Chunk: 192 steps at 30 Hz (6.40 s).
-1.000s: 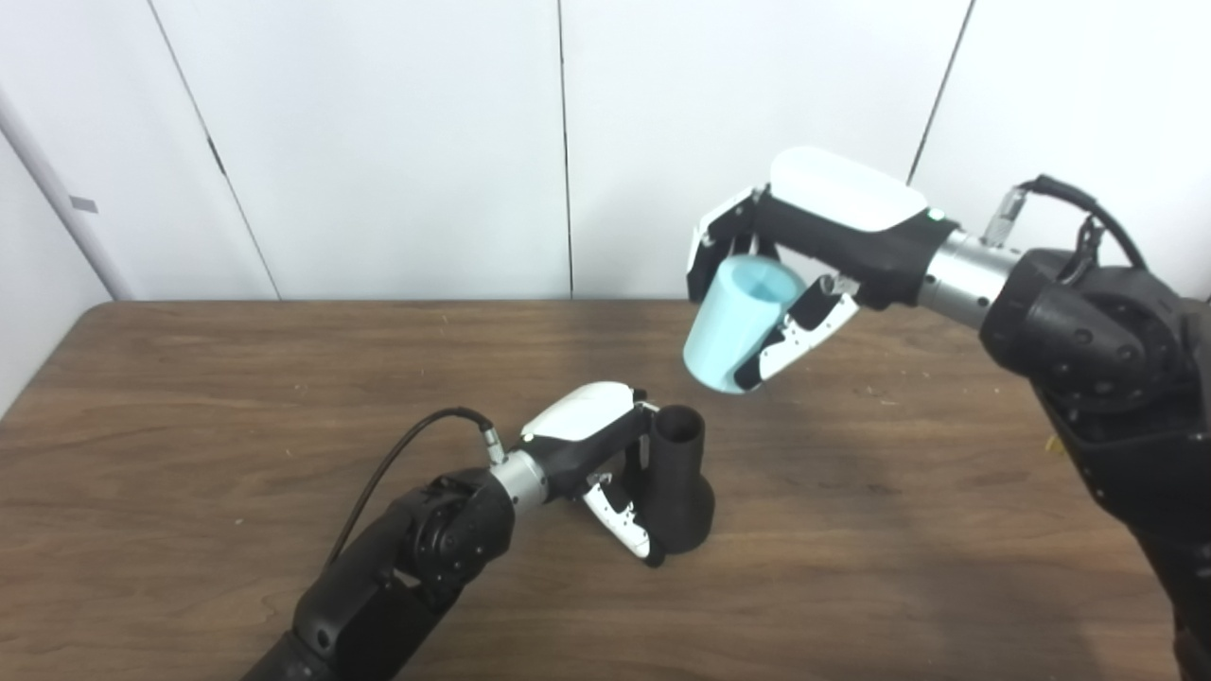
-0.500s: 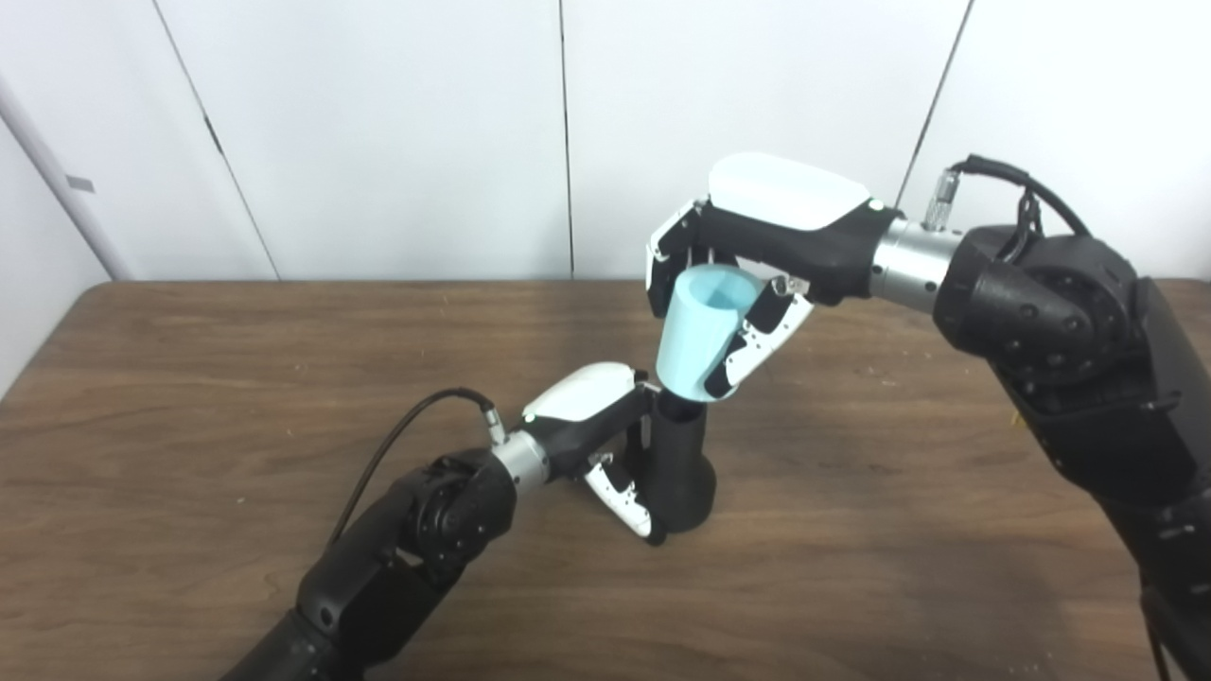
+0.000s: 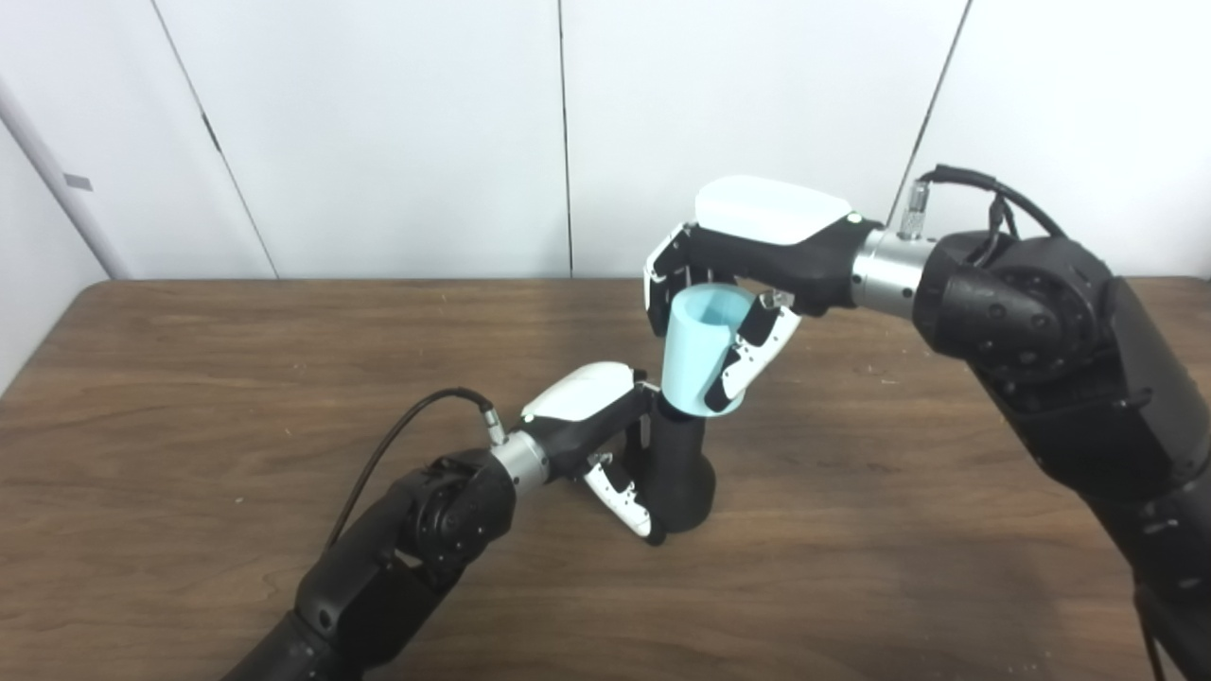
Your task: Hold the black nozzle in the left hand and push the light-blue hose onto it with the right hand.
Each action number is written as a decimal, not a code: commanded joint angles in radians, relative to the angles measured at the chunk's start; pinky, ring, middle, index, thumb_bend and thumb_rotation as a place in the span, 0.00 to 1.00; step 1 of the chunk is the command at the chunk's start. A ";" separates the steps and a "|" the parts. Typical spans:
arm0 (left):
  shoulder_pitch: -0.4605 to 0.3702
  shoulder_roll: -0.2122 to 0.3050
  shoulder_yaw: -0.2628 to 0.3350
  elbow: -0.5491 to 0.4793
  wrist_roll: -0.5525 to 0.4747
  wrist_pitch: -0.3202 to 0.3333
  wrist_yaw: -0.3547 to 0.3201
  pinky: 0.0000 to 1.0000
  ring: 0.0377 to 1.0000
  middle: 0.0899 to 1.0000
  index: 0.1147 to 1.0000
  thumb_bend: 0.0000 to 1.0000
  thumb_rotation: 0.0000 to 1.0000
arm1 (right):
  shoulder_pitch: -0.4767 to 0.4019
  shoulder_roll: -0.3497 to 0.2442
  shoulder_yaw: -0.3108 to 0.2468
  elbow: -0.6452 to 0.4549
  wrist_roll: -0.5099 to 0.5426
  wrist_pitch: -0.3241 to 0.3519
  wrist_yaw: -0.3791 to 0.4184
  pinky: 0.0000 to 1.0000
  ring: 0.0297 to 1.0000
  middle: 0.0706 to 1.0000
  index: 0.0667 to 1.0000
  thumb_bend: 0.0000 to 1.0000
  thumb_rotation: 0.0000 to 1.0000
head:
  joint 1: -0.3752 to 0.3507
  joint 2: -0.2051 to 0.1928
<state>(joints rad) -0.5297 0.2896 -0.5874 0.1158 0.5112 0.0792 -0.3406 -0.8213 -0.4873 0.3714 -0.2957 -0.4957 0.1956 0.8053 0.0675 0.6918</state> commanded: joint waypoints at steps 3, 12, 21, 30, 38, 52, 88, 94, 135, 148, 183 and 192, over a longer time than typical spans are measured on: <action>0.053 0.007 -0.052 0.031 0.022 0.035 -0.106 1.00 0.57 0.43 0.42 0.53 0.00 | -0.063 0.006 -0.014 -0.002 -0.004 0.000 -0.009 0.37 0.42 0.44 0.45 0.50 0.00 | 0.000 0.002; 0.056 0.006 -0.056 0.029 0.027 0.034 -0.104 1.00 0.56 0.43 0.42 0.53 0.00 | -0.061 0.042 -0.019 0.011 -0.026 0.008 -0.034 0.37 0.43 0.43 0.45 0.50 0.00 | 0.006 0.006; 0.054 0.012 -0.054 0.027 0.025 0.034 -0.109 1.00 0.57 0.43 0.42 0.53 0.00 | -0.043 0.070 -0.020 0.015 -0.048 0.001 -0.049 0.37 0.43 0.43 0.45 0.50 0.00 | 0.004 0.006; 0.055 0.011 -0.055 0.014 0.030 0.046 -0.114 1.00 0.57 0.43 0.42 0.53 0.00 | 0.004 0.061 -0.007 0.032 -0.056 -0.029 -0.054 0.38 0.43 0.43 0.44 0.50 0.00 | 0.007 0.010; 0.057 0.017 -0.053 0.007 0.026 0.053 -0.118 1.00 0.57 0.42 0.42 0.53 0.00 | 0.016 0.036 0.011 0.030 -0.048 -0.040 -0.030 0.38 0.43 0.43 0.45 0.50 0.00 | 0.007 0.020; 0.059 0.020 -0.055 0.005 0.032 0.060 -0.117 1.00 0.57 0.42 0.42 0.53 0.00 | -0.021 -0.019 0.023 0.017 -0.018 -0.020 0.031 0.39 0.45 0.43 0.44 0.50 0.00 | 0.001 0.026; 0.046 0.020 -0.047 0.009 0.016 0.059 -0.128 1.00 0.56 0.42 0.42 0.53 0.00 | 0.049 -0.006 0.014 -0.045 0.018 -0.024 0.015 0.38 0.42 0.42 0.47 0.50 0.00 | 0.000 0.059; 0.043 0.023 -0.046 0.007 0.018 0.059 -0.133 1.00 0.56 0.42 0.42 0.53 0.00 | 0.062 -0.012 0.018 -0.041 0.020 -0.041 0.008 0.38 0.43 0.42 0.47 0.50 0.00 | -0.002 0.062; 0.046 0.016 -0.047 0.008 0.016 0.063 -0.136 1.00 0.55 0.42 0.42 0.53 0.00 | 0.111 -0.032 0.102 -0.030 -0.039 -0.155 -0.001 0.47 0.43 0.44 0.44 0.50 0.00 | -0.008 0.069; 0.049 0.015 -0.046 0.010 0.014 0.060 -0.134 1.00 0.56 0.43 0.42 0.53 0.00 | 0.125 -0.010 0.022 -0.098 -0.128 -0.148 -0.092 0.60 0.81 0.91 0.86 0.92 0.12 | -0.010 0.066; 0.041 0.017 -0.045 0.022 0.007 0.053 -0.135 1.00 0.56 0.42 0.42 0.53 0.00 | 0.230 -0.067 -0.109 -0.214 0.065 -0.120 -0.014 1.00 1.00 1.00 1.00 1.00 0.45 | -0.013 0.061; 0.040 0.017 -0.047 0.022 0.011 0.057 -0.135 1.00 0.56 0.42 0.42 0.53 0.00 | 0.262 -0.066 -0.096 -0.233 0.089 -0.073 0.014 1.00 1.00 1.00 1.00 0.99 0.48 | -0.012 0.062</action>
<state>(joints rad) -0.5298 0.2900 -0.5922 0.0893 0.5002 0.1068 -0.3797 -0.5310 -0.5399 0.2854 -0.4988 -0.4202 0.1164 0.8267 0.0552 0.7532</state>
